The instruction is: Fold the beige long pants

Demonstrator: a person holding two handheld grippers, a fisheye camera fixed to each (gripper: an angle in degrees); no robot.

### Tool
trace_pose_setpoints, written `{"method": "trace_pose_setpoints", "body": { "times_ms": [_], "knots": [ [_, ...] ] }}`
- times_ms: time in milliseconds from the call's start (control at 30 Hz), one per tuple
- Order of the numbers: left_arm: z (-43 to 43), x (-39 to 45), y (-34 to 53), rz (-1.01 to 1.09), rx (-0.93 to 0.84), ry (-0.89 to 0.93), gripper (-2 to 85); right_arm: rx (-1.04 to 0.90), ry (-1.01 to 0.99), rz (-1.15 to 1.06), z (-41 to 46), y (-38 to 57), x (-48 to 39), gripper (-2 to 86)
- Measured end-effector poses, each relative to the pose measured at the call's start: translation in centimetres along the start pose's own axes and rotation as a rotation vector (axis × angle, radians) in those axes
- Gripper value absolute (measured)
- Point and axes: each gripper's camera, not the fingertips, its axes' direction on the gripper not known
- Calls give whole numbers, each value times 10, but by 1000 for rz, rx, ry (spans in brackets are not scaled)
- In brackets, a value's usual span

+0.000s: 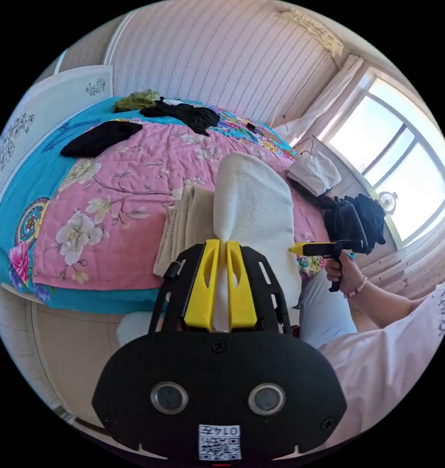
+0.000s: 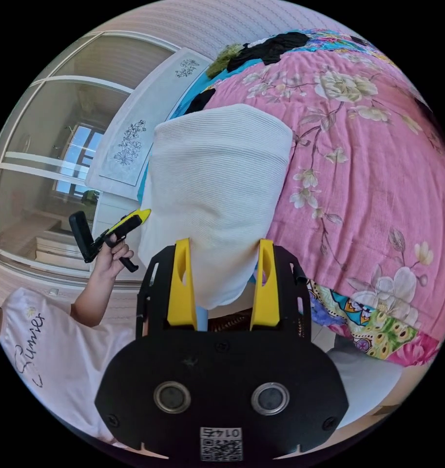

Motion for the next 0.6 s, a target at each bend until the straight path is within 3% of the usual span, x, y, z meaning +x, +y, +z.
{"method": "trace_pose_setpoints", "body": {
  "times_ms": [167, 400, 533, 600],
  "knots": [
    [40, -32, 3, 23, -71, -254, 29, 91, -45, -32, -10, -8, 5, 123],
    [60, -35, -12, 125, -81, -270, 67, 86, -91, 22, -30, -22, 24, 145],
    [63, -56, -15, 77, -83, -181, 92, 215, -73, 57, -67, -22, 31, 179],
    [66, -62, -23, 75, -104, -173, 113, 142, -60, 53, -56, -35, 34, 207]
  ]
}}
